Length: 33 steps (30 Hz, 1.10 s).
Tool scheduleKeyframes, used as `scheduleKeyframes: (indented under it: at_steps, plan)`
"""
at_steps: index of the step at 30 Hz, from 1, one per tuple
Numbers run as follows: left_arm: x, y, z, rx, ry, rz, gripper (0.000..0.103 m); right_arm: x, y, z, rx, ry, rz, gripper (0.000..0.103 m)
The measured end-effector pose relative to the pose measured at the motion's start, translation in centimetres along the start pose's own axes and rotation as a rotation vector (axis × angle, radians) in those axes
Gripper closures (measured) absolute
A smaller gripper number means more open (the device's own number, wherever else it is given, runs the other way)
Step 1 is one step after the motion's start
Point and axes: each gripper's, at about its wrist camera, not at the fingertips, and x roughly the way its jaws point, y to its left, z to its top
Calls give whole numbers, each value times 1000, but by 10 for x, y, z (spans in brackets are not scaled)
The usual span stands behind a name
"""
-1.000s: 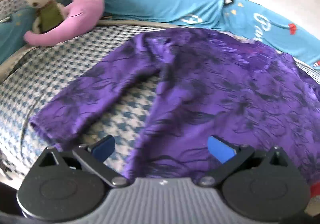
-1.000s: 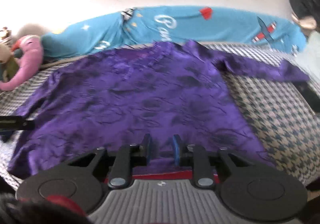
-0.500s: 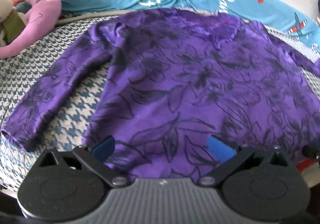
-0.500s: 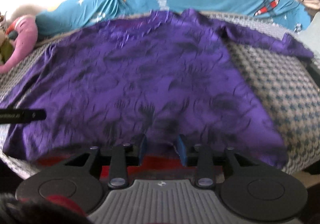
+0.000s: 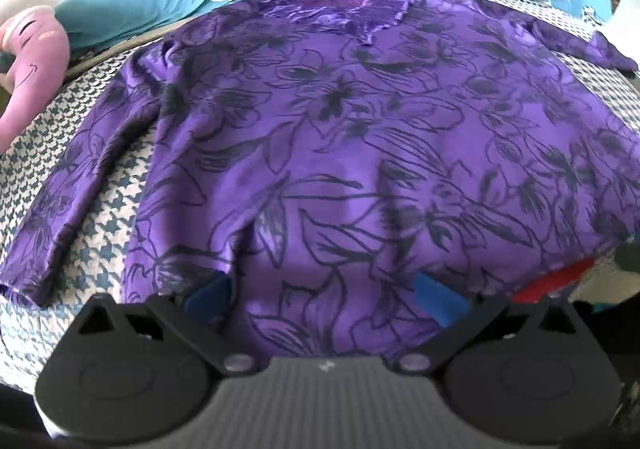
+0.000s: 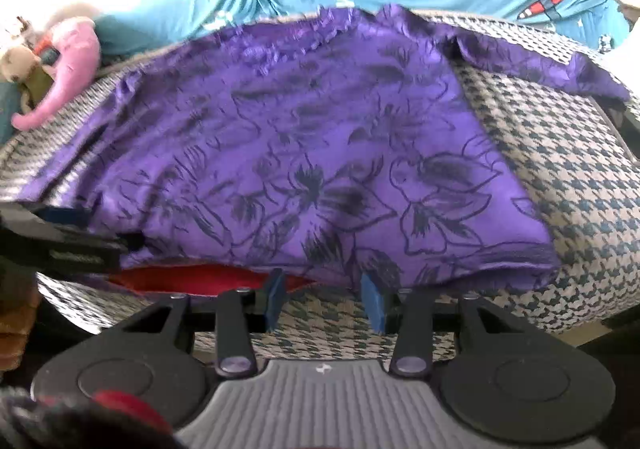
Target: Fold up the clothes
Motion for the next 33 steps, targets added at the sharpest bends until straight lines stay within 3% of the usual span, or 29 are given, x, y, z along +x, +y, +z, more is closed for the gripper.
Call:
scheduleKeyframes:
  at_steps: [4,13,25,33]
  plan:
    - [-1,-5,-2,-8,24,-74,0,-13,-12,6,43,-42,12,61]
    - [-8,1,6,-103,4,-219,0,-5,-45,41,89,-47,-114,58]
    - [0,-13,22,-66,0,-192,0,32,-78,86,33,3,-72,56]
    - [7,-24,29,-33,-5,-174,0,45,-101,83,84,50,-116,55]
